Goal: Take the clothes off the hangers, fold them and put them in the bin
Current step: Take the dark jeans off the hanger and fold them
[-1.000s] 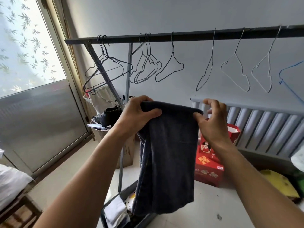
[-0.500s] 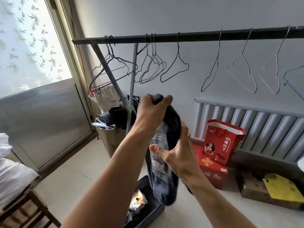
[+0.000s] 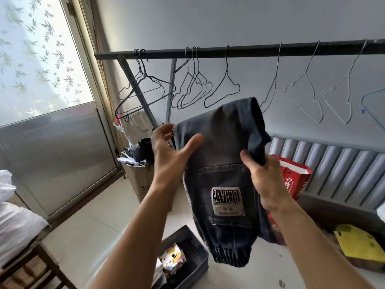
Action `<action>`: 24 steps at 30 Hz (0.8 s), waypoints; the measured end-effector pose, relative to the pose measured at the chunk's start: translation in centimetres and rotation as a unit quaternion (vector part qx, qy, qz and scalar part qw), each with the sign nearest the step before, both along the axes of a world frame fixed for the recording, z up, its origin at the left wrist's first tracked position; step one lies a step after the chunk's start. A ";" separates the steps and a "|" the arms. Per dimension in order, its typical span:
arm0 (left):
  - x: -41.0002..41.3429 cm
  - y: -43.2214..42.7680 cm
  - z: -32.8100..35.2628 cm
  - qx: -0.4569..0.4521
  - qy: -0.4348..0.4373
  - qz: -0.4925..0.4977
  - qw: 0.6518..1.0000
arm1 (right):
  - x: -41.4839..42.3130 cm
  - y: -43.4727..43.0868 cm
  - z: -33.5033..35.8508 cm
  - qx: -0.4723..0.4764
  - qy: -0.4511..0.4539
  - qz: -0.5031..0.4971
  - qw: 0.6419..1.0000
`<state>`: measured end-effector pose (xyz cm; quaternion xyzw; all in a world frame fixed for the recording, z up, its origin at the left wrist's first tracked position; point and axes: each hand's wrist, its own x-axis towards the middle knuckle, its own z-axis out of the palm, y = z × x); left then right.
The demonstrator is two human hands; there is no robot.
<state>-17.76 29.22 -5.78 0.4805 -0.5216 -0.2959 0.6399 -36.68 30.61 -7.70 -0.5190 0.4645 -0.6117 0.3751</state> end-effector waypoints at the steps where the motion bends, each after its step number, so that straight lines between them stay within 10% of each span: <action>1: 0.8 -0.1 -1.5 0.035 0.024 -0.014 0.999 | -0.5 0.0 0.3 0.023 -0.045 0.023 0.998; 8: 2.1 1.2 -7.8 0.182 0.163 -0.374 0.895 | -1.9 -0.4 2.3 0.109 -0.203 0.137 0.963; 18: 1.5 1.6 -6.9 0.129 0.159 -0.276 0.939 | -3.0 -1.3 2.2 0.138 -0.204 0.201 0.948; 24: 1.7 1.4 -5.0 0.096 0.197 -0.216 0.952 | -4.0 -0.4 0.6 0.155 0.000 0.307 0.939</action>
